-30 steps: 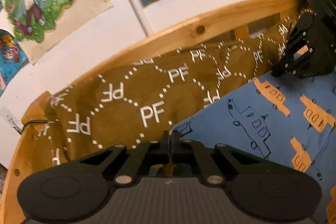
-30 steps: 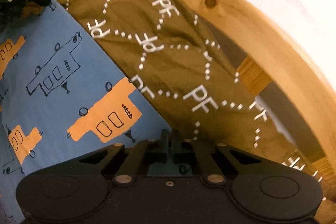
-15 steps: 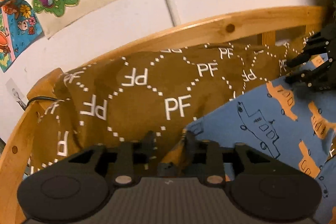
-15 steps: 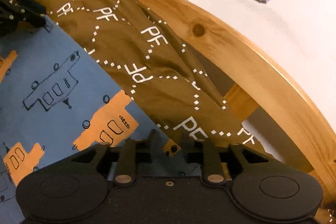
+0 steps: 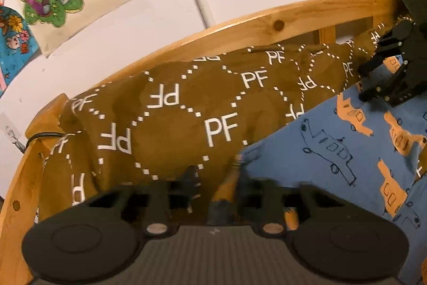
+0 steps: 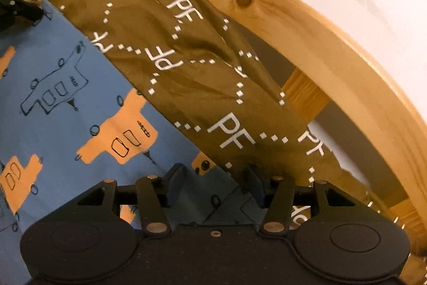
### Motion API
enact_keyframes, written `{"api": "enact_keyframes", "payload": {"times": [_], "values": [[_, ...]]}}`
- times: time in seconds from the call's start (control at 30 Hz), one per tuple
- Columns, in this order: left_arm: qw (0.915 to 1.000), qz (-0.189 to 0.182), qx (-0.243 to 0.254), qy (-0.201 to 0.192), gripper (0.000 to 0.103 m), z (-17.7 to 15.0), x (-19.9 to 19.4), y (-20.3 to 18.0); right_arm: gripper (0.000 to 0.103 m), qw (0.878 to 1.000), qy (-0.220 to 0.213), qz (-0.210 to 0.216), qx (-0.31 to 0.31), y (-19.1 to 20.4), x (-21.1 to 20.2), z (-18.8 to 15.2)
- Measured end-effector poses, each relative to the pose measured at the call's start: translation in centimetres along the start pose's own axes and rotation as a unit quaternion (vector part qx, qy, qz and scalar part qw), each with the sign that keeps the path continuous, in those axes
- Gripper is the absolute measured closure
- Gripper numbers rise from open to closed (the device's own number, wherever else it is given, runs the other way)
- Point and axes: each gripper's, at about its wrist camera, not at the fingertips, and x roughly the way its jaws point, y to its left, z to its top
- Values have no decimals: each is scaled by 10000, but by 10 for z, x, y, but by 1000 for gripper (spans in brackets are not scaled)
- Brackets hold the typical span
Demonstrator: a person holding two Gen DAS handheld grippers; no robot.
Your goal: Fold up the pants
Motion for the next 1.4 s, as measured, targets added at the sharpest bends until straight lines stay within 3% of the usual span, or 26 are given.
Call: {"api": "enact_keyframes", "payload": {"times": [0.03, 0.13, 0.17, 0.3, 0.53, 0.77, 0.9, 1.13, 1.4], "values": [[9999, -123, -19, 57, 96, 1, 1, -1, 59, 10000, 17, 6, 73, 0, 2, 0], [9999, -8, 87, 85, 99, 4, -1, -9, 83, 10000, 58, -9, 46, 6, 3, 2], [9999, 30, 124, 52, 99, 4, -2, -11, 102, 10000, 66, 18, -8, 8, 3, 2], [9998, 23, 150, -157, 100, 0, -12, -13, 102, 9998, -108, -29, -141, 16, -10, -2], [9965, -54, 339, -763, 100, -10, -48, -17, 102, 9962, -775, -379, -81, 31, -64, -21], [9856, -256, 853, -1440, 100, -40, -99, -39, 102, 9907, -1117, -698, -341, 50, -129, -53], [9753, -382, 1448, -1626, 100, -64, -130, -60, 102, 9895, -1138, -698, -547, 71, -161, -81], [9598, -756, 2310, -1402, 100, -116, -153, -97, 102, 9888, -1058, -641, -831, 117, -205, -129], [9582, -1135, 2473, -885, 100, -172, -146, -116, 102, 9903, -891, -553, -915, 168, -218, -175]]}}
